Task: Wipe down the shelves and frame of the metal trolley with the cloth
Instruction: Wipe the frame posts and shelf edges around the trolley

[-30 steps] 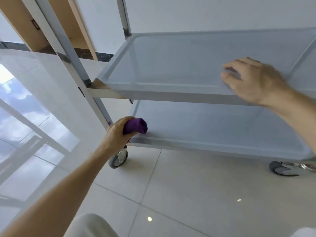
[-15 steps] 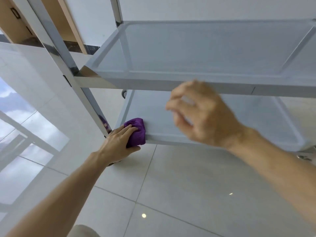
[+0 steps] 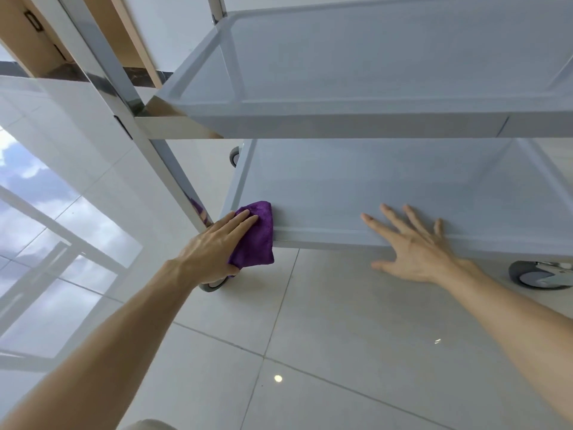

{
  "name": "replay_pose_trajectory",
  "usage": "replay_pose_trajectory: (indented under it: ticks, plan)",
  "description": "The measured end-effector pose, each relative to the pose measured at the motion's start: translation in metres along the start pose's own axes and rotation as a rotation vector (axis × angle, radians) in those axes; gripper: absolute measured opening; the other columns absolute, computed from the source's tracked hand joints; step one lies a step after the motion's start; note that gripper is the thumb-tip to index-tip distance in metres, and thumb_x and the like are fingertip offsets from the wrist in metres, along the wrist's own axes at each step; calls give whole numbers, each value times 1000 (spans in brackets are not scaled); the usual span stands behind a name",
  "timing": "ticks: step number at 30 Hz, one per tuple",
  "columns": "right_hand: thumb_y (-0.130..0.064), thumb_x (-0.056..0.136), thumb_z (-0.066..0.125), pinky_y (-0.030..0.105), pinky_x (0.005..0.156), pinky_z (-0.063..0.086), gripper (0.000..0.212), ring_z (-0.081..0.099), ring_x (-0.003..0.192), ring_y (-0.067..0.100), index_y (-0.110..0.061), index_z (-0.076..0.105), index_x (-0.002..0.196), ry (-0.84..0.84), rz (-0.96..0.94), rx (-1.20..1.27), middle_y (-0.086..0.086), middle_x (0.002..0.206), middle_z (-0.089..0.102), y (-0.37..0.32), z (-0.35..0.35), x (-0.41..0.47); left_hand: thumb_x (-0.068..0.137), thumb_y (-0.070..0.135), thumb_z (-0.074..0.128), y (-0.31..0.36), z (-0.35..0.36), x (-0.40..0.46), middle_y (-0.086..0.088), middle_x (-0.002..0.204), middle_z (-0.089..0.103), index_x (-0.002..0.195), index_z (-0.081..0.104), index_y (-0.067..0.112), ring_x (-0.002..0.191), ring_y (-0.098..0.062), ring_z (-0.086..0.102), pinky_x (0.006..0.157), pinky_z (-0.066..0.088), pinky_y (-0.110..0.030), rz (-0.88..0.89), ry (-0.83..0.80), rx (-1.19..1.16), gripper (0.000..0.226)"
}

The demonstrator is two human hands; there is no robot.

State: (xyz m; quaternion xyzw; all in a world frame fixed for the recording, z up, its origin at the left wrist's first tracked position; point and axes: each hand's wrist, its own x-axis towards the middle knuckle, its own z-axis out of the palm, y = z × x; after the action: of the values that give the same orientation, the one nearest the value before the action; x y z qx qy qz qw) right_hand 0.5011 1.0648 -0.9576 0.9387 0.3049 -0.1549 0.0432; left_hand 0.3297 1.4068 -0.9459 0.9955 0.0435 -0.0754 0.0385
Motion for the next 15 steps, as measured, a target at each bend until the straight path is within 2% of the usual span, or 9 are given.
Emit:
replay_pose_trajectory:
  ticks: [3, 5, 12, 15]
  plan:
    - [-52, 84, 59, 70, 114, 9, 99, -14, 153, 26, -58, -17, 146, 38, -34, 14, -16, 163, -22, 1, 3, -3, 76, 23, 84, 16, 17, -1, -4, 160, 32, 152, 35, 13, 146, -32, 30, 116, 29, -43, -12, 226, -42, 92]
    - [-45, 81, 60, 68, 115, 7, 101, -14, 153, 26, -55, -16, 148, 35, -45, 17, -16, 163, -22, 2, 3, -6, 77, 17, 84, 33, 25, 2, -6, 155, 41, 148, 43, 9, 142, -38, 36, 116, 30, -50, -37, 313, -76, 82]
    - [-34, 75, 62, 60, 119, -2, 111, -19, 152, 26, -46, -19, 151, 43, -75, 8, -13, 163, -23, 2, 10, -8, 79, 1, 70, 142, 34, 44, -5, 156, 39, 149, 41, 11, 142, -34, 36, 117, 27, -42, 116, 361, -62, 76]
    - [-34, 75, 62, 58, 120, -3, 111, -20, 151, 24, -47, -20, 150, 44, -80, 0, -14, 163, -24, 7, 11, -9, 80, -2, 69, 154, 33, 48, -2, 157, 38, 150, 38, 14, 143, -30, 35, 117, 28, -38, 161, 376, -45, 78]
